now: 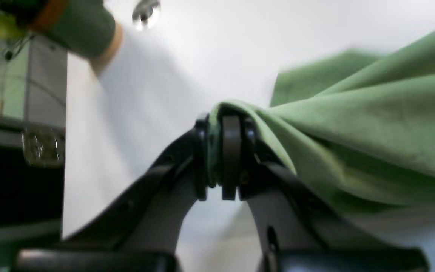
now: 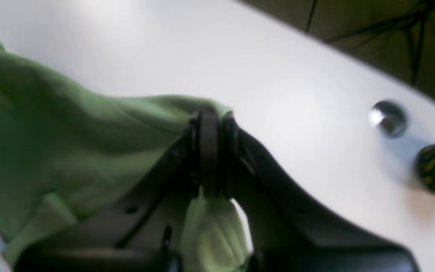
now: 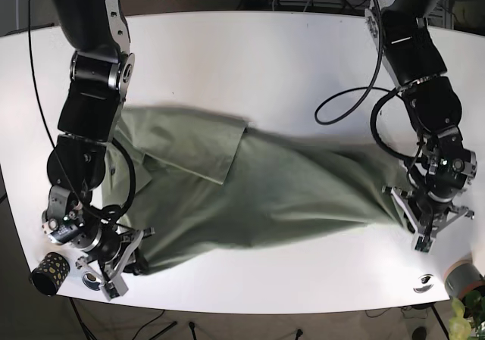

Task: Fold the T-shirt properly
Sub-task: 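Lift the shirt with both grippers and lay it flat across the table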

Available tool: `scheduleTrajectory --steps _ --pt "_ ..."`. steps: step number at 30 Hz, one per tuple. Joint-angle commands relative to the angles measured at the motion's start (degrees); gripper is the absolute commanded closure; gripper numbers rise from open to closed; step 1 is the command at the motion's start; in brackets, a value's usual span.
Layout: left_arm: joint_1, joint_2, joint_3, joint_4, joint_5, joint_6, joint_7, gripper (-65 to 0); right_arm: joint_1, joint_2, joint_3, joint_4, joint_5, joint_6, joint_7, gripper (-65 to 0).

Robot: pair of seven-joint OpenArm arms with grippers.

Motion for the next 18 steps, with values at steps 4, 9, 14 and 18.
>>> scheduleTrajectory --steps 4,9,14,18 --pt "-11.2 0.1 -0.1 -2.6 0.3 0.4 2.3 0.0 10.1 3.9 -3.0 -3.1 1.4 -0.10 1.6 0.0" --pt "-21.0 -0.2 -0.1 -4.9 0.4 0.4 2.4 0.0 18.8 5.5 -3.5 -5.8 1.5 -0.10 1.4 0.0" --pt "-31.5 -3.0 0.0 -9.0 0.3 0.4 2.2 0.0 28.2 6.7 -6.4 -6.9 1.5 -0.10 -1.2 0.0" --pt "-38.4 -4.3 0.0 -12.9 0.1 0.0 1.9 0.0 32.6 7.8 -9.1 -6.8 1.5 -0.10 -1.7 0.0"
